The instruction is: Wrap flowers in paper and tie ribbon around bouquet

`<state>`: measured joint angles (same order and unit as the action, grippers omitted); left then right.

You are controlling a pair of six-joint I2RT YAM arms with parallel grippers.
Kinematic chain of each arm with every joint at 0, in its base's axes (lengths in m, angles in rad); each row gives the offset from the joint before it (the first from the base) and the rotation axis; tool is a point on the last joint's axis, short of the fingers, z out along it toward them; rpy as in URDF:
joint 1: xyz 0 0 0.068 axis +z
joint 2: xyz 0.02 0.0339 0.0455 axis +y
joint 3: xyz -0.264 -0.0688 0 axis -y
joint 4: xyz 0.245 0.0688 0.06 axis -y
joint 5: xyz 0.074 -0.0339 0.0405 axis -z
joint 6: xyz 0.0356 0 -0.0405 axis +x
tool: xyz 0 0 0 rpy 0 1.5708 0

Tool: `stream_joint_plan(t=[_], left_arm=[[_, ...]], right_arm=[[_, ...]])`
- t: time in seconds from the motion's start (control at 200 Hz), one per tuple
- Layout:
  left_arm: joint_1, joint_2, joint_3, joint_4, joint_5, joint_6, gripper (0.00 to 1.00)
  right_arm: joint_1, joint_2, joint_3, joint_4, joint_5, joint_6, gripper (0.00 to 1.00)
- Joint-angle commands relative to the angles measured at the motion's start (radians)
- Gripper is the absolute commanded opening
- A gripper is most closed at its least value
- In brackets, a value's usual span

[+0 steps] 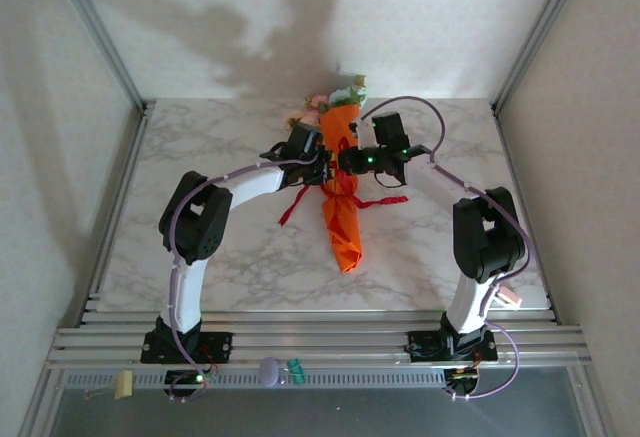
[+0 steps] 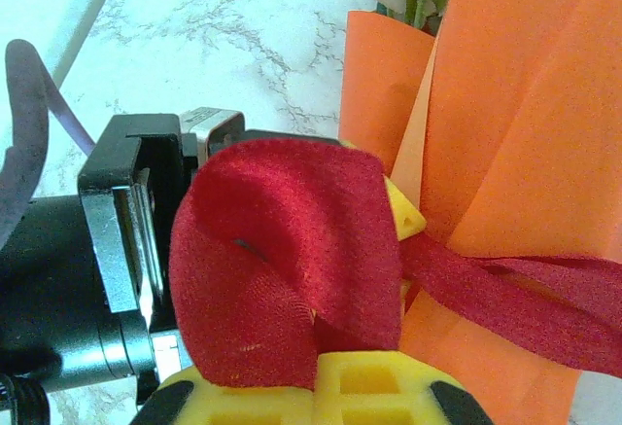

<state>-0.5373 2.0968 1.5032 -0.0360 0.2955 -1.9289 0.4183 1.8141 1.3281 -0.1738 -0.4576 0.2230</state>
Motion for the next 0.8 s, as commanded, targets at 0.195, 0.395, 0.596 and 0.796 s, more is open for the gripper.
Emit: stream_joint_plan(t=[0.195, 0.395, 0.596, 0.796], left_arm=[[0.014, -0.007, -0.055, 0.079, 0.015, 0.008, 0.13], [0.016, -0.042, -0.097, 0.155, 0.010, 0.050, 0.00], [0.012, -0.085, -0.163, 0.289, 0.070, 0.119, 0.00], [0.005, -0.127, -0.273, 0.442, 0.140, 0.110, 0.00]], right_arm=[[-0.010, 0.005, 0.014, 0.001, -0.020, 0.010, 0.00], [-0.012, -0.001, 0.014, -0.007, -0.053, 0.011, 0.00], [-0.013, 0.029, 0.055, -0.040, -0.091, 0.042, 0.00], [-0.019, 0.059, 0.107, -0.067, -0.111, 0.077, 0.00]])
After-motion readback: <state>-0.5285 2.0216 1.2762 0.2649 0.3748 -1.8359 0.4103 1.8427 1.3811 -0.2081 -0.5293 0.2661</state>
